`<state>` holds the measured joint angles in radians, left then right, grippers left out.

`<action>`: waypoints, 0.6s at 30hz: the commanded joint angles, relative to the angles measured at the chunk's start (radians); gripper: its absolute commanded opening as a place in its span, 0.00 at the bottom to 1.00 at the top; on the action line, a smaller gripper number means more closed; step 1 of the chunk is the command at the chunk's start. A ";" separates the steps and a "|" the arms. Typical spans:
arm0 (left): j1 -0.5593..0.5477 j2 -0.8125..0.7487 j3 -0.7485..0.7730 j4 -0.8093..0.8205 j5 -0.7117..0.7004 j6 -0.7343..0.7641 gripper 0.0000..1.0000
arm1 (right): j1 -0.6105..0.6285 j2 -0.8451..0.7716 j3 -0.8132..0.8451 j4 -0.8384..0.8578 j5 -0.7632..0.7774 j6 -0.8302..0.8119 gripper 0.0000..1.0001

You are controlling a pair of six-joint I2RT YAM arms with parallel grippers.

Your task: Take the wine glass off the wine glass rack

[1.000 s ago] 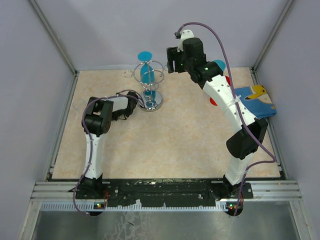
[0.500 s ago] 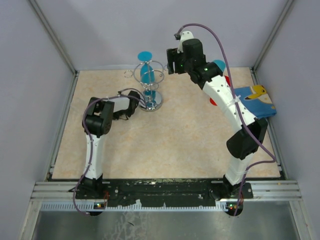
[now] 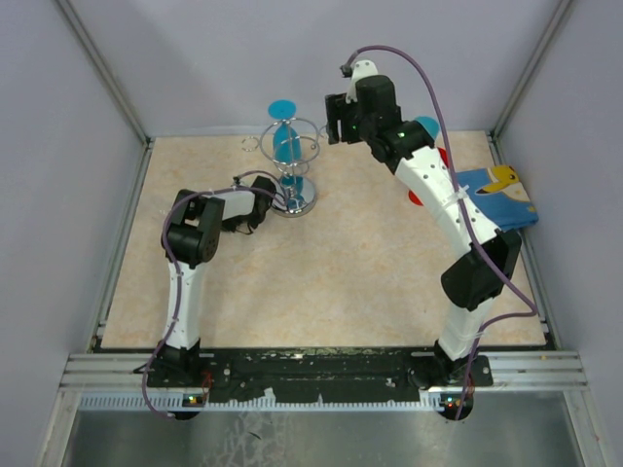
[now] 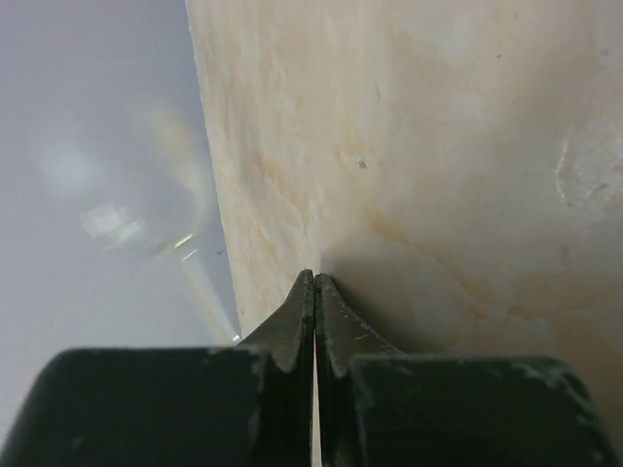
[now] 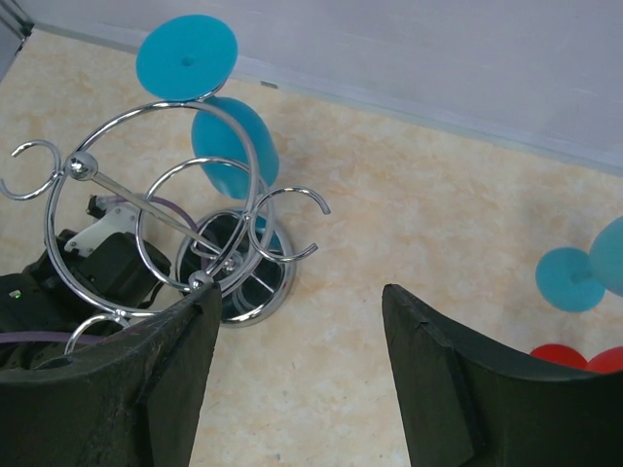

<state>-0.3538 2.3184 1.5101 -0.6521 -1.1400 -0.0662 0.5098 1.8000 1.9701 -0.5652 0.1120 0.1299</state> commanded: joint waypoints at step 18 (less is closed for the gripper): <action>-0.013 0.088 -0.025 0.123 0.295 -0.080 0.00 | -0.011 -0.052 0.004 0.042 0.012 -0.013 0.68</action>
<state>-0.3542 2.3196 1.5101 -0.6502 -1.1412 -0.0658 0.5056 1.8000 1.9701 -0.5652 0.1150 0.1303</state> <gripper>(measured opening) 0.005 0.675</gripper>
